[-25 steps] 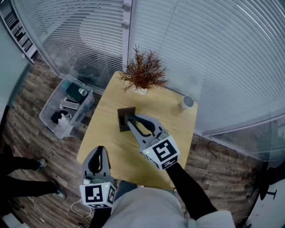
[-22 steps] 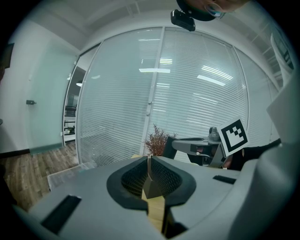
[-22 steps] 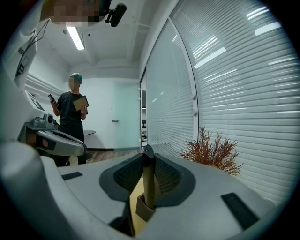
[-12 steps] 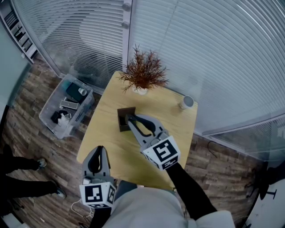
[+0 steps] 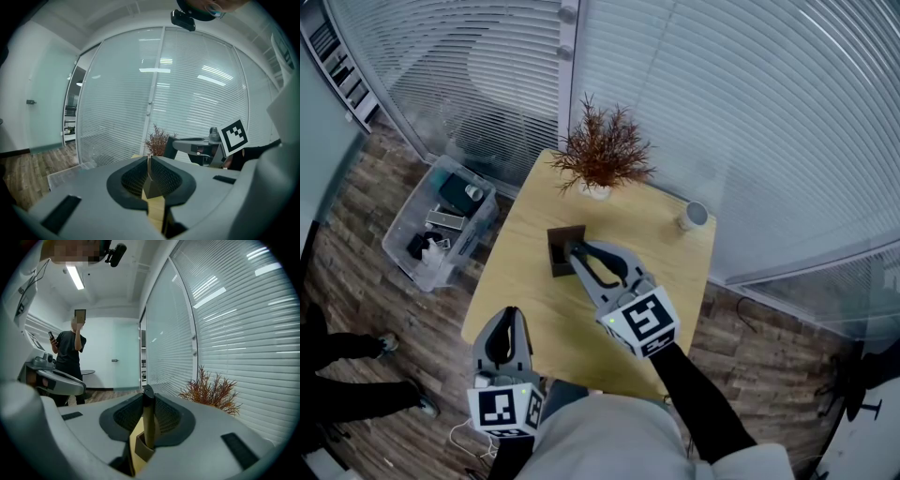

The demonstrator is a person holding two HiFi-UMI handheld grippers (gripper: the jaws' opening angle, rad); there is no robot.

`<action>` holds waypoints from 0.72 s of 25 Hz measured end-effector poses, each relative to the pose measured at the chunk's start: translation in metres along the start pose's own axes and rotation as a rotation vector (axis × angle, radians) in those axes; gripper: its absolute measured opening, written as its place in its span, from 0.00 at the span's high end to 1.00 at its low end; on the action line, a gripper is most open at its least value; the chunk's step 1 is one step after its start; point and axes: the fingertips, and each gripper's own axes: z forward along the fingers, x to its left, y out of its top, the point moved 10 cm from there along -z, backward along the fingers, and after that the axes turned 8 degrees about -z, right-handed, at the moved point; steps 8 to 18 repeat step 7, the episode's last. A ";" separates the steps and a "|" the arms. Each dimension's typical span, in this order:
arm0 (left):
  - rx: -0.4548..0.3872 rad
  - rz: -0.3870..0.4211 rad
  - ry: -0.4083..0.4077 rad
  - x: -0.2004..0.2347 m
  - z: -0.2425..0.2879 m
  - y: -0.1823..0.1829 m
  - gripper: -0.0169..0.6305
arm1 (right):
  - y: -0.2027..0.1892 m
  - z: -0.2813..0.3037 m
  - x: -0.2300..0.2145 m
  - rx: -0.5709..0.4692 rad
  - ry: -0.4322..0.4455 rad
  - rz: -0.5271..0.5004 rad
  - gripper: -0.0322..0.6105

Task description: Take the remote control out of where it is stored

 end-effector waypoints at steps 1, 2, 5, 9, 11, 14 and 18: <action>0.000 0.000 0.000 0.000 0.000 0.000 0.93 | 0.000 0.000 0.000 0.000 -0.001 -0.002 0.83; 0.000 0.000 0.000 0.000 -0.001 0.000 0.93 | 0.000 0.000 0.000 -0.002 -0.003 -0.004 0.83; 0.001 0.000 -0.001 -0.001 -0.001 0.000 0.93 | 0.000 -0.001 -0.001 -0.004 -0.007 -0.009 0.83; 0.001 0.000 -0.002 -0.001 -0.001 0.001 0.93 | 0.000 -0.001 -0.001 -0.003 -0.008 -0.010 0.83; 0.001 0.000 -0.002 -0.001 -0.001 0.001 0.93 | 0.000 -0.001 -0.001 -0.003 -0.008 -0.010 0.83; 0.001 0.000 -0.002 -0.001 -0.001 0.001 0.93 | 0.000 -0.001 -0.001 -0.003 -0.008 -0.010 0.83; 0.001 0.000 -0.002 -0.001 -0.001 0.001 0.93 | 0.000 -0.001 -0.001 -0.003 -0.008 -0.010 0.83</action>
